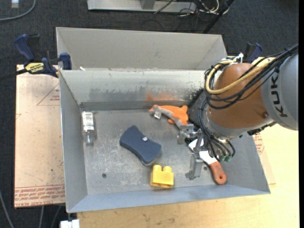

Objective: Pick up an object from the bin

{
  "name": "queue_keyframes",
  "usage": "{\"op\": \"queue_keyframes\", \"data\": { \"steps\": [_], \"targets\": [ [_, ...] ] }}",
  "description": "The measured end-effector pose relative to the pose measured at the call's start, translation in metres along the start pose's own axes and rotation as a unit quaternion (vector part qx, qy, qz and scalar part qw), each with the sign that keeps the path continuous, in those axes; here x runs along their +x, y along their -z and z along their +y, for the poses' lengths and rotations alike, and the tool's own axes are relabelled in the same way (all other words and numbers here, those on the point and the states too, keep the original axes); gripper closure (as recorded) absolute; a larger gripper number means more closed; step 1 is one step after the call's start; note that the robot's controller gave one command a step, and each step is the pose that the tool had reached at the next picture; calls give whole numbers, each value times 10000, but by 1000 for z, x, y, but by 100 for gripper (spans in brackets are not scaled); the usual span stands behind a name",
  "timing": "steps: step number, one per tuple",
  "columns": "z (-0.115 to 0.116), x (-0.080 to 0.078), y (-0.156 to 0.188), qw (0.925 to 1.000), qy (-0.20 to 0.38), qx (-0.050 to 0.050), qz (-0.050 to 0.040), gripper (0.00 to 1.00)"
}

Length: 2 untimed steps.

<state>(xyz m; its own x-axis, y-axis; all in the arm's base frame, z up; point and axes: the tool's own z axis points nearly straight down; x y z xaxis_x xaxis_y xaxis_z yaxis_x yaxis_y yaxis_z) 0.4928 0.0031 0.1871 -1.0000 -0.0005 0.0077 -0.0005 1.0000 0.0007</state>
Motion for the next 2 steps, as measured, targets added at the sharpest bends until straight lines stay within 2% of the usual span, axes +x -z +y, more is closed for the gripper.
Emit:
{"op": "queue_keyframes", "data": {
  "steps": [1,2],
  "targets": [
    [0,-2,4,10000,-1,0,-38,0],
    [22,-7,-28,9999,99,7,-82,0]
  ]
}}
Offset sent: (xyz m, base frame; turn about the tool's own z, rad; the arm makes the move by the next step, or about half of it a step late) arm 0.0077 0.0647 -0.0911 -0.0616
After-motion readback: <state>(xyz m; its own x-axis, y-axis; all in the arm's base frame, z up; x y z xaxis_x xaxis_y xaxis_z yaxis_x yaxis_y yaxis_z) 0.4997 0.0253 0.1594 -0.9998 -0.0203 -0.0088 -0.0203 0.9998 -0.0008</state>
